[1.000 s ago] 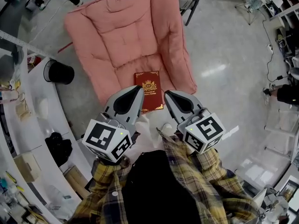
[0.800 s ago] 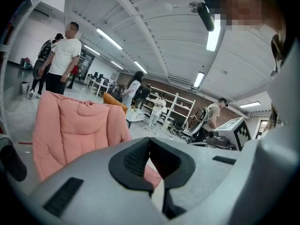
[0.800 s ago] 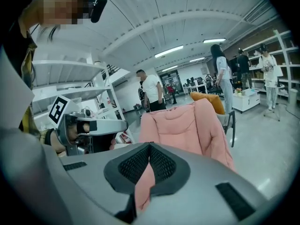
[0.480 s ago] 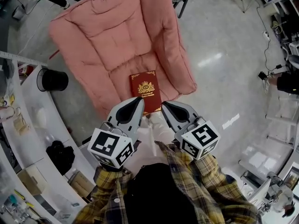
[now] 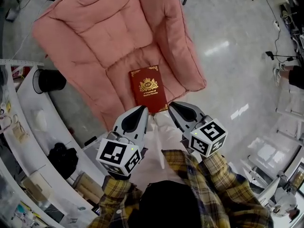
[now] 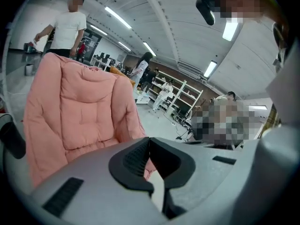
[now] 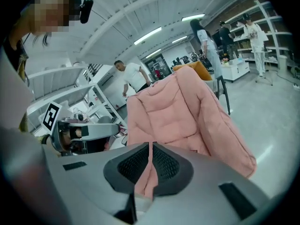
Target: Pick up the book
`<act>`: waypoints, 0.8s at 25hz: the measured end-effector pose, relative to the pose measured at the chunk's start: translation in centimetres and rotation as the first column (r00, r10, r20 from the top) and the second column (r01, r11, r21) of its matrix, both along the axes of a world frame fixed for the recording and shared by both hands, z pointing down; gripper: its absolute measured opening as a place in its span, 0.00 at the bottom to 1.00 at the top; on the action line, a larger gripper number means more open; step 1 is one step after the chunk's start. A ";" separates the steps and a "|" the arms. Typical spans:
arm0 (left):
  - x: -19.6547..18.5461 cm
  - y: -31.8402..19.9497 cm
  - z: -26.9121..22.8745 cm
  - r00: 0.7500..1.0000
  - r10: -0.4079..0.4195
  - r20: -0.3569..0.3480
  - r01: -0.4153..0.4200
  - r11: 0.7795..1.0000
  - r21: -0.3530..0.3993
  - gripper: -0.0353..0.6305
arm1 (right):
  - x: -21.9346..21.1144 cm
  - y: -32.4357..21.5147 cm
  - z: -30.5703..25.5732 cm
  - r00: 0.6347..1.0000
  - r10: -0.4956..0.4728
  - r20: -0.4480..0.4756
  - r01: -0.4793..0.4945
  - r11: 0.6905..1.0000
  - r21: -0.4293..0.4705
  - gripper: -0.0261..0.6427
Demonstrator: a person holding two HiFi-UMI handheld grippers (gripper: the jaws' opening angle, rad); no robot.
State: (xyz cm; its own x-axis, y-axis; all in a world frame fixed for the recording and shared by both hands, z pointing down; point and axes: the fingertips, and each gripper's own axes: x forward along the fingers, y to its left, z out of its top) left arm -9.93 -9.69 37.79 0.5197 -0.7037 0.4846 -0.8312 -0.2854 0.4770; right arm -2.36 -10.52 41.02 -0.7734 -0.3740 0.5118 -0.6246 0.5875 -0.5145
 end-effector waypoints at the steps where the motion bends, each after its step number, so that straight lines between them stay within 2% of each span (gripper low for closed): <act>1: 0.2 0.0 1.0 1.000 0.002 0.004 -0.002 1.000 -0.013 0.06 | 0.3 -0.1 1.1 1.000 0.007 -0.001 -0.007 1.000 -0.018 0.07; 10: 2.1 -0.8 8.7 0.999 0.018 -0.039 -0.022 0.993 -0.115 0.06 | 2.2 -0.3 10.7 0.997 0.061 -0.038 -0.066 0.985 -0.160 0.08; 16: 1.9 -1.4 13.1 0.999 0.003 -0.051 -0.011 0.986 -0.168 0.06 | 2.6 0.0 15.5 0.998 0.049 -0.037 -0.057 0.961 -0.269 0.20; 20: 2.0 -1.9 16.1 0.999 0.017 -0.047 -0.026 0.981 -0.193 0.06 | 3.1 0.3 19.0 0.997 0.050 -0.060 -0.066 0.948 -0.312 0.29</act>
